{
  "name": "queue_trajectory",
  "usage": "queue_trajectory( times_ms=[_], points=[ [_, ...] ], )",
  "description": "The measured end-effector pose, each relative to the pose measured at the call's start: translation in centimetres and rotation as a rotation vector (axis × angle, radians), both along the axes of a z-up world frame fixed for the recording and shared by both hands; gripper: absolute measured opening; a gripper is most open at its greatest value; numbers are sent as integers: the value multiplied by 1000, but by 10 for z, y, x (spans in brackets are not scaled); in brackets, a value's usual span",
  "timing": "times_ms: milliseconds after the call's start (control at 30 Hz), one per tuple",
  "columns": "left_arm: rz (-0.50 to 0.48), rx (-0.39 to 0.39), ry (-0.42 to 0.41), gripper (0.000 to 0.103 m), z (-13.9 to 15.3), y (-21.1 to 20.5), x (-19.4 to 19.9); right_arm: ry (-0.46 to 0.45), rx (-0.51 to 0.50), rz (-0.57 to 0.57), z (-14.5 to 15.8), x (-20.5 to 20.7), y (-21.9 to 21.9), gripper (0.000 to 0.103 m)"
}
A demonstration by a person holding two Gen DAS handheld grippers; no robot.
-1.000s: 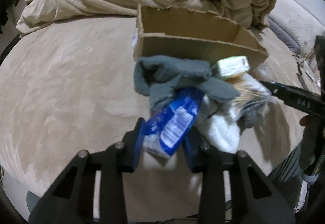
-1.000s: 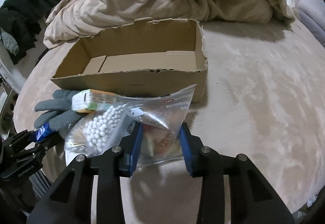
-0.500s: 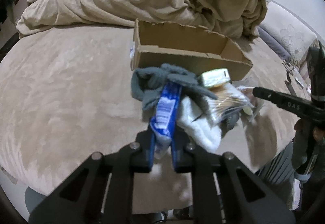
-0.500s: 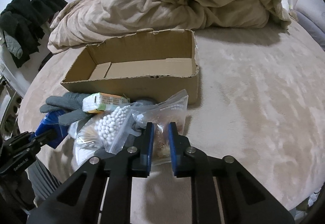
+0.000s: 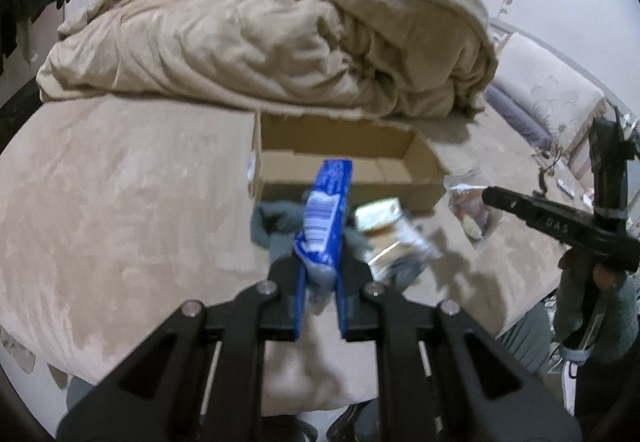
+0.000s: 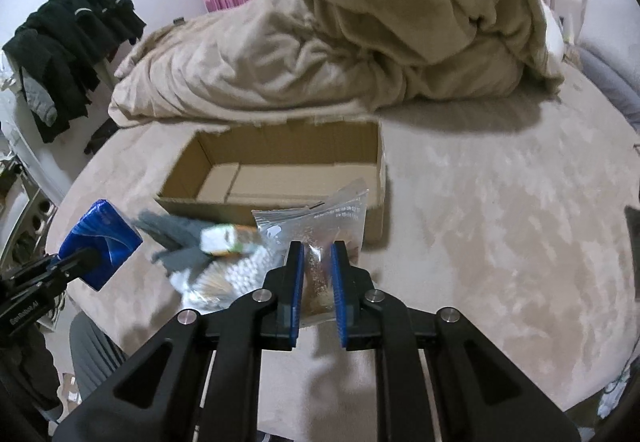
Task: Organize objects
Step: 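Lower the blue packet and snack bag into the box and open both grippers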
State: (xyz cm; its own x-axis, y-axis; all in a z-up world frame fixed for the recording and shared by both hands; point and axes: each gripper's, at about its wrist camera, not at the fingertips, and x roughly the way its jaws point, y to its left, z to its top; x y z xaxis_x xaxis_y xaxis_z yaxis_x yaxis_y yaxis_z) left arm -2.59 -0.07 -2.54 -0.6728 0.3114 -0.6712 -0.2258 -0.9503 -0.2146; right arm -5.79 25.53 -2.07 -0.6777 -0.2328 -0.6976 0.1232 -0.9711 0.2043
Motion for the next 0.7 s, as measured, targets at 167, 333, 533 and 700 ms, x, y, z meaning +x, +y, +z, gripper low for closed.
queue_trajectory(
  times_ms=[167, 333, 533, 700],
  points=[
    [-19, 18, 74, 12, 37, 5, 0, 80, 34, 7, 36, 7, -6, 15],
    [-42, 18, 129, 12, 60, 14, -18, 148, 33, 17, 61, 1, -10, 14],
    [-63, -8, 134, 12, 47, 34, -64, 164, 46, 14, 55, -35, -7, 14],
    [-77, 10, 65, 12, 19, 49, -103, 50, 48, -26, 12, -48, 4, 14]
  ],
)
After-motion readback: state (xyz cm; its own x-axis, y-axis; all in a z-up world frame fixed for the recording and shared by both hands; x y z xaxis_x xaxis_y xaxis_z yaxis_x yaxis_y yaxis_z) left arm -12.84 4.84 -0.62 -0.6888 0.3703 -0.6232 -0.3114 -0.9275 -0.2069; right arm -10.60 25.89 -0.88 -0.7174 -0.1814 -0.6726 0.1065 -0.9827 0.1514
